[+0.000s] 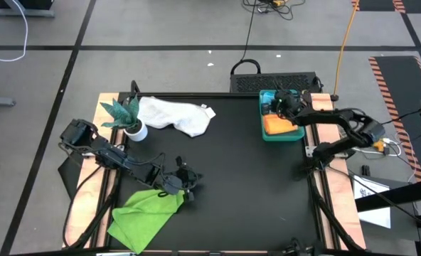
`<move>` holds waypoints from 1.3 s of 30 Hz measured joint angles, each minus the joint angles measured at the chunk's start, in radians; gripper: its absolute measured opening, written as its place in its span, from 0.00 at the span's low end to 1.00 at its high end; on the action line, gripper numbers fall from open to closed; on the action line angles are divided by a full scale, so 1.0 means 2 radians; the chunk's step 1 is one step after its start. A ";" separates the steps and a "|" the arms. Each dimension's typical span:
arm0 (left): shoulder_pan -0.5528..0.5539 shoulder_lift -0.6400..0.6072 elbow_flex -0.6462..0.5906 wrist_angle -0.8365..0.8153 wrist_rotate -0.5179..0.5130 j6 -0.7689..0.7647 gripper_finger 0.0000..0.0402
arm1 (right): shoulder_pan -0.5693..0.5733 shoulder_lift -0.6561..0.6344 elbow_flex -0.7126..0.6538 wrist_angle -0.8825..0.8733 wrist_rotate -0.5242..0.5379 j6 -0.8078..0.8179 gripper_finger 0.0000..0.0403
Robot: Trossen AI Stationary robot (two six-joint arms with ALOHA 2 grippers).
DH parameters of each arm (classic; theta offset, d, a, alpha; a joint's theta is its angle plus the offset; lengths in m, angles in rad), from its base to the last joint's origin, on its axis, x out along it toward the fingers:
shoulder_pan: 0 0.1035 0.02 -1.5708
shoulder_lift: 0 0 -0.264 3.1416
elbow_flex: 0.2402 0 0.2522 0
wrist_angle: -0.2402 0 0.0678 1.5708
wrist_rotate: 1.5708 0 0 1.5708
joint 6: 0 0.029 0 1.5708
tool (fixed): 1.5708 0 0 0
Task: Fold microfiber towels
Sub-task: Stack the blue microfiber cloth on top of the light blue microfiber cloth in the green bin
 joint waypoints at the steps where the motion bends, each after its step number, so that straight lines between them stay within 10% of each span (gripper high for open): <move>1: 0.000 0.000 0.000 0.002 0.000 0.001 0.06 | -0.001 0.008 0.005 -0.012 -0.004 0.000 0.00; 18: -0.005 0.000 0.000 0.001 0.001 -0.007 0.06 | 0.000 -0.074 0.014 -0.055 -0.011 0.009 0.00; 39: -0.001 0.000 0.000 0.004 0.001 -0.002 0.06 | -0.004 0.039 0.014 0.021 -0.058 -0.011 0.00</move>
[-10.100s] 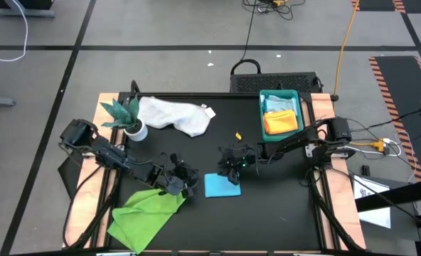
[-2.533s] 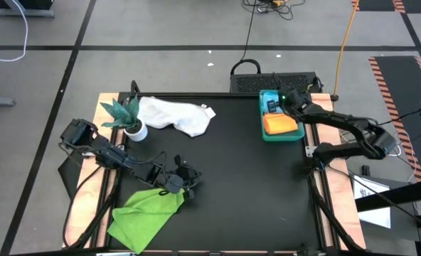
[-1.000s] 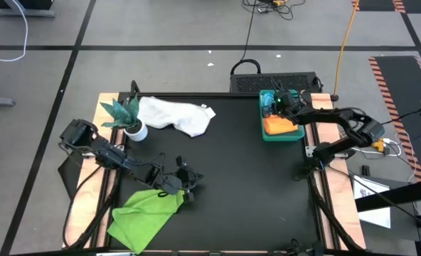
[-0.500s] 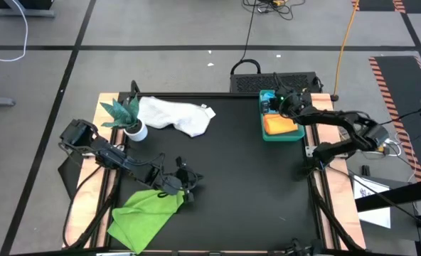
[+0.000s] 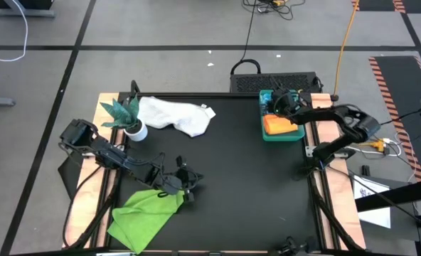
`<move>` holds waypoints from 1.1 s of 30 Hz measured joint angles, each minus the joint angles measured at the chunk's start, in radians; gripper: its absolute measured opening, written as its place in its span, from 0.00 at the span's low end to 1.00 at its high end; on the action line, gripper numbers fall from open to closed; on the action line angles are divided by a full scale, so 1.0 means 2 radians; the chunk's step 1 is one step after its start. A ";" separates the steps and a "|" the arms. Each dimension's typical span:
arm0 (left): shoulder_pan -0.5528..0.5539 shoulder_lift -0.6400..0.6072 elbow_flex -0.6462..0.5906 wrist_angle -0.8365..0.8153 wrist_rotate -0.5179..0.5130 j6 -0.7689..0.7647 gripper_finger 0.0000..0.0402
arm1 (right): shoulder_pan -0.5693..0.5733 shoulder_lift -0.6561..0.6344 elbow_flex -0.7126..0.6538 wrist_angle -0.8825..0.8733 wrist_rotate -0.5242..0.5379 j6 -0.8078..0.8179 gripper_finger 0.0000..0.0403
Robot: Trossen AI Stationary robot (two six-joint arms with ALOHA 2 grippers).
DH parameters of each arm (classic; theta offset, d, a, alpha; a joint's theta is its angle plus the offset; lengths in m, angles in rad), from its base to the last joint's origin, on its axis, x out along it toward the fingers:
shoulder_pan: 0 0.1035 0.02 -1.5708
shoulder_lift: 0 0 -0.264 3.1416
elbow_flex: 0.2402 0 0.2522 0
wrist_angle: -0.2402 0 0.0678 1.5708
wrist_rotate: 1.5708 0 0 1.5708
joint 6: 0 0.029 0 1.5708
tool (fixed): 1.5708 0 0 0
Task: Fold microfiber towels
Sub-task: Stack the blue microfiber cloth on top of the light blue microfiber cloth in the green bin, then fold the gray microfiber cloth
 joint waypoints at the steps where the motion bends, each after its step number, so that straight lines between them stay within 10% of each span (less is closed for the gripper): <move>1: -0.001 0.000 0.000 0.000 0.000 0.000 0.06 | 0.006 -0.014 0.000 -0.002 0.010 -0.005 0.00; 8: -0.013 0.000 0.000 -0.001 0.000 -0.006 0.06 | 0.086 -0.153 0.000 -0.105 0.162 -0.019 0.00; 16: -0.059 0.001 0.000 0.000 0.000 0.013 0.06 | 0.339 -0.221 -0.042 -0.119 0.168 0.019 0.00; 25: -0.141 0.017 0.000 0.049 -0.068 0.061 0.06 | 0.618 -0.121 -0.099 0.113 0.217 0.050 0.00; 33: -0.174 0.024 0.032 -0.030 -0.137 -0.007 0.06 | 0.700 0.001 -0.100 0.240 0.260 0.037 0.00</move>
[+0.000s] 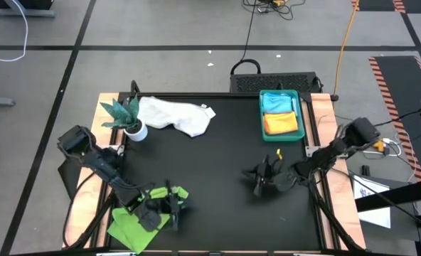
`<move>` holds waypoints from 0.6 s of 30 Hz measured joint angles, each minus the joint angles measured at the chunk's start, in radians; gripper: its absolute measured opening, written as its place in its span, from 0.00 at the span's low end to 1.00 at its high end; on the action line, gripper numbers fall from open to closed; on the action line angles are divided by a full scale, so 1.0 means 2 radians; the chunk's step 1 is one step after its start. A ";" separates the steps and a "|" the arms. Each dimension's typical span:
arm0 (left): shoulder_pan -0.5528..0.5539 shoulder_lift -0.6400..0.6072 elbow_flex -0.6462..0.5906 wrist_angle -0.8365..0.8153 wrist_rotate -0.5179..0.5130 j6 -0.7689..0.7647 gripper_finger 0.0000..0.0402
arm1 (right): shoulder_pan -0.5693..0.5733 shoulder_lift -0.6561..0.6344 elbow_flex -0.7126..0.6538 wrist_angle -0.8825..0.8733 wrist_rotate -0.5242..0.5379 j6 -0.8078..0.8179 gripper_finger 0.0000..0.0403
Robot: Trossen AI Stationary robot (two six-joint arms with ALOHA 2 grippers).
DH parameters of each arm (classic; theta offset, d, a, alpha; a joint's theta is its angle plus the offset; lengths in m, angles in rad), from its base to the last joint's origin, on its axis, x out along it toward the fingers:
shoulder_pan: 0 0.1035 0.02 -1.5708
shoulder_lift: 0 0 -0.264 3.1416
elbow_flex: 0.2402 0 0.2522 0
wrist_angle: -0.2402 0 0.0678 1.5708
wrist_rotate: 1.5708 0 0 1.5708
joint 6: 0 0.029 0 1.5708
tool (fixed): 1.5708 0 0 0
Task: Fold microfiber towels
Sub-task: Fold the gray microfiber cloth
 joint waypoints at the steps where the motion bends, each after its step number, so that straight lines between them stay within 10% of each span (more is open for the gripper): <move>1: 0.000 -0.001 0.004 -0.012 -0.023 -0.018 0.06 | 0.002 0.011 0.000 0.011 0.000 0.003 0.00; 5: 0.045 0.000 0.009 -0.028 -0.076 -0.058 0.06 | 0.011 0.034 0.000 0.019 -0.003 0.020 0.00; 18: 0.352 0.000 0.007 -0.105 0.084 -0.079 0.07 | 0.028 0.035 0.000 0.038 0.004 0.046 0.00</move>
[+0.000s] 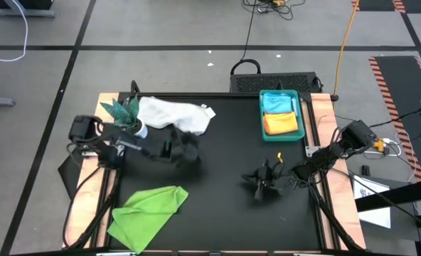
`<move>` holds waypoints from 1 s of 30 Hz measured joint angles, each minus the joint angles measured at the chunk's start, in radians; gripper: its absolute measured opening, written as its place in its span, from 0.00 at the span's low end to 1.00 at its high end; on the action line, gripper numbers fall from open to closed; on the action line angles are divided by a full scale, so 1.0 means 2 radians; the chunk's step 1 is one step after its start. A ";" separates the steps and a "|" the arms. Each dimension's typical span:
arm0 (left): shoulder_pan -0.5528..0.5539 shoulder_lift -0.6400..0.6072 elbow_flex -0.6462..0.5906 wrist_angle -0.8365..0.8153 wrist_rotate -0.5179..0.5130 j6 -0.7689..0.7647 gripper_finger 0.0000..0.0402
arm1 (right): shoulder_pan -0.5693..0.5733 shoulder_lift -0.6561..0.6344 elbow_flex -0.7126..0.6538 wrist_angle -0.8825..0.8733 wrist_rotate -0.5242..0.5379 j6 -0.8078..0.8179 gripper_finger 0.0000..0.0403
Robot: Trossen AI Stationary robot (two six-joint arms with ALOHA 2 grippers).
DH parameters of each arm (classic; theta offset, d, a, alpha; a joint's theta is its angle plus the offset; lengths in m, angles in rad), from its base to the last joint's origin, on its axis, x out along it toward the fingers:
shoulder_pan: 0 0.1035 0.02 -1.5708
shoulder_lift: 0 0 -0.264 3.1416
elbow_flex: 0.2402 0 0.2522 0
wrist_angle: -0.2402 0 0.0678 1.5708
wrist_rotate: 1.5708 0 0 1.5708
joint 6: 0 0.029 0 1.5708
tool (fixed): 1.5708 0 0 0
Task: Fold microfiber towels
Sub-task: Fold the gray microfiber cloth
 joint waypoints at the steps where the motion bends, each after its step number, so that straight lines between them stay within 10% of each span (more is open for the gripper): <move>1: 0.019 0.000 -0.002 0.002 0.012 0.005 0.07 | 0.000 0.000 0.000 0.000 0.008 0.005 0.00; 9: 0.127 0.045 -0.004 0.046 0.137 0.062 0.19 | 0.000 0.000 0.000 0.000 0.024 0.049 0.00; 18: 0.152 0.127 -0.003 0.154 0.139 0.075 0.42 | 0.000 0.029 0.001 0.035 0.035 0.084 0.00; 30: 0.125 0.151 -0.002 0.185 0.143 0.123 0.06 | 0.003 0.112 0.066 0.055 0.033 0.050 0.00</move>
